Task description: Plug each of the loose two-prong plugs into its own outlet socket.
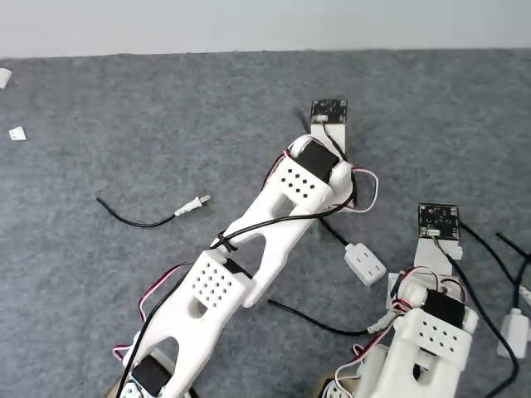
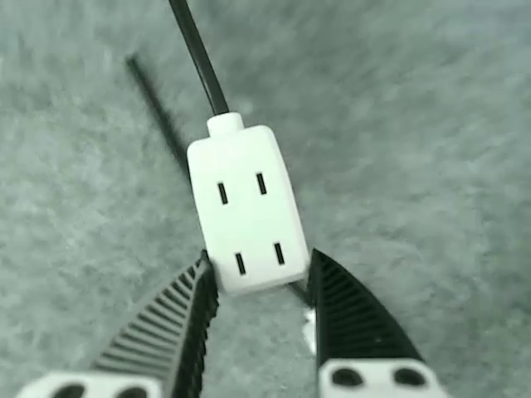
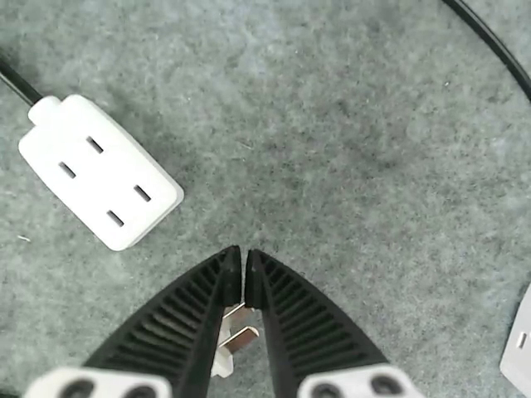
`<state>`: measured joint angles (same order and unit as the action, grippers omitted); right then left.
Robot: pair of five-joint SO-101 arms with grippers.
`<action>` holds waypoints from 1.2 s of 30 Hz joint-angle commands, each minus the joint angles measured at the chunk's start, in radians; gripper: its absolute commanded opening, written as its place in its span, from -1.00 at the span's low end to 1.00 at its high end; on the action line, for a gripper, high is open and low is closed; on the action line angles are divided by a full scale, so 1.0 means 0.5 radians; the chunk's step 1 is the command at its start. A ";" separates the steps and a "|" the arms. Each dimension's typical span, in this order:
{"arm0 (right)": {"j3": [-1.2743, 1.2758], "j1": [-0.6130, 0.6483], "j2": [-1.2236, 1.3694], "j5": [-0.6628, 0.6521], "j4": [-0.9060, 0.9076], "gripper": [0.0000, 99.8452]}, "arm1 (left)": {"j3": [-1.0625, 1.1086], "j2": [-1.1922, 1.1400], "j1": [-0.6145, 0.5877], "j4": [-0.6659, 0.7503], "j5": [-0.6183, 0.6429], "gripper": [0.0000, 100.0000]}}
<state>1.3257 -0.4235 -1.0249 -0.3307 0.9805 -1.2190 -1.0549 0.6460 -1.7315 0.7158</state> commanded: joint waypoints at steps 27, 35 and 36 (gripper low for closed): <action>-0.009 0.008 -0.017 -0.021 -0.026 -0.98 | 2.779 1.832 -0.463 1.000 -0.230 -0.98; -0.009 0.011 -0.017 -0.021 -0.026 -0.98 | 3.592 1.869 -0.764 1.715 -0.433 -0.97; -0.009 0.011 -0.017 -0.021 -0.026 -0.98 | 3.610 1.909 -0.764 1.694 -0.442 -0.97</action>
<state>1.3257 -0.4235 -1.0249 -0.3307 0.9805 0.5286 -0.1481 0.2885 -0.9429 0.5363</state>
